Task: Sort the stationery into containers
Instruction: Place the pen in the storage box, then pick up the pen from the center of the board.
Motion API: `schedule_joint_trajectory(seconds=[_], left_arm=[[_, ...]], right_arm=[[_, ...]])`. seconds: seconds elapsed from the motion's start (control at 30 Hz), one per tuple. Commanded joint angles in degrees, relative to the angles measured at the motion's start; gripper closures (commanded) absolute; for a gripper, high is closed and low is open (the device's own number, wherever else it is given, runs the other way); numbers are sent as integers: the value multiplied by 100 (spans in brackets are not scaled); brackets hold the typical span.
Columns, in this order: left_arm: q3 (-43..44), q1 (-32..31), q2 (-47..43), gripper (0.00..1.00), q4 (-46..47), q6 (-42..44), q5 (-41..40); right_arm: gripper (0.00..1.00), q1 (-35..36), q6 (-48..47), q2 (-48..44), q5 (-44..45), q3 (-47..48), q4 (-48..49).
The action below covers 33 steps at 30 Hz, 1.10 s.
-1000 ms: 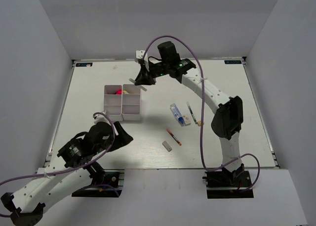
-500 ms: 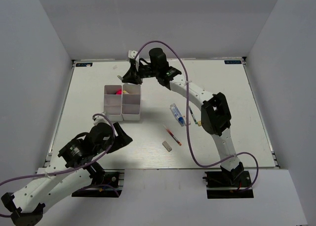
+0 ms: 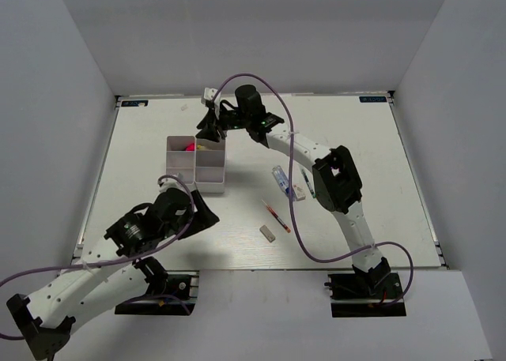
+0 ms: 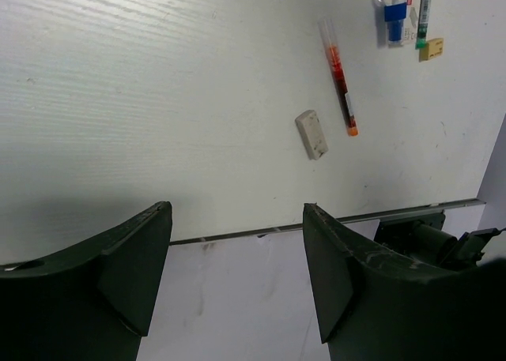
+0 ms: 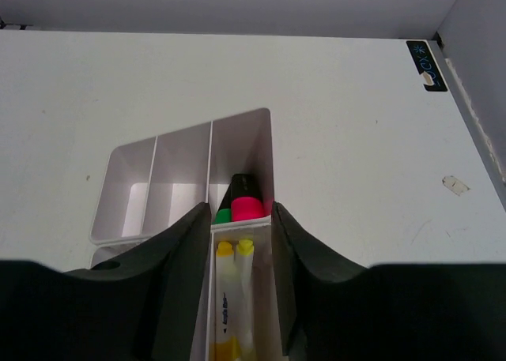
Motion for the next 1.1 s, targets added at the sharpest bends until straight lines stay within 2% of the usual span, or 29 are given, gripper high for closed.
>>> schedule_joint_trajectory(seconds=[0.0,0.17,0.23,0.3,0.37,0.43,0.47,0.5,0.6,0.63,0.67,0.7,0.73,0.8,0.83,0.97,1.07], left_arm=[[284,14,358,23,517,256,165],[450,14,1043,23,1158,520,384],[503,14,1237,23,1326,591,437],[565,-38,1587,23,1528,652,438],[748,-39,1895,24,1634,652,498],[872,-39,2449,30,1740,600,613],[1003,-100,2642,33,1740,600,613],[1074,-100,2844,37,1801,539,666],[1504,-232,3767,58,1890,477,666],[1810,-310,4021,69,1890,390,666],[1961,-381,4520,71,1750,293,666],[2093,-381,4734,71,1671,83,666],[2251,-434,4919,72,1670,-6,614],[2375,-434,5297,71,1670,-234,613],[2375,-486,5394,60,1670,-488,613],[2498,-487,5816,42,1564,-1034,666],[2612,-487,6045,40,1739,-1105,666]], right_arm=[[57,-54,-77,-300,7,-3,87],[56,-142,-78,-897,-64,-328,-115],[59,-264,115,-1308,120,-503,-151],[74,-439,430,-1704,725,-775,-256],[100,-528,652,-2109,1828,-865,-929],[100,-721,714,-2294,2368,-883,-1712],[100,-792,696,-2382,2841,-891,-2499],[100,-1018,531,-2436,2933,-1013,-2724],[100,-1520,337,-2883,3215,-1767,-3294],[99,-1617,310,-3093,3189,-2101,-3358],[83,-1836,240,-3330,3067,-2244,-3446],[55,-1934,170,-3428,2909,-2523,-3569],[50,-2231,169,-3655,2811,-2805,-3613],[48,-2400,213,-4086,2626,-3375,-3597],[48,-2601,274,-4280,2565,-3518,-3579],[48,-2919,415,-4877,2398,-4283,-3438],[48,-3059,415,-5238,2301,-4871,-3289]])
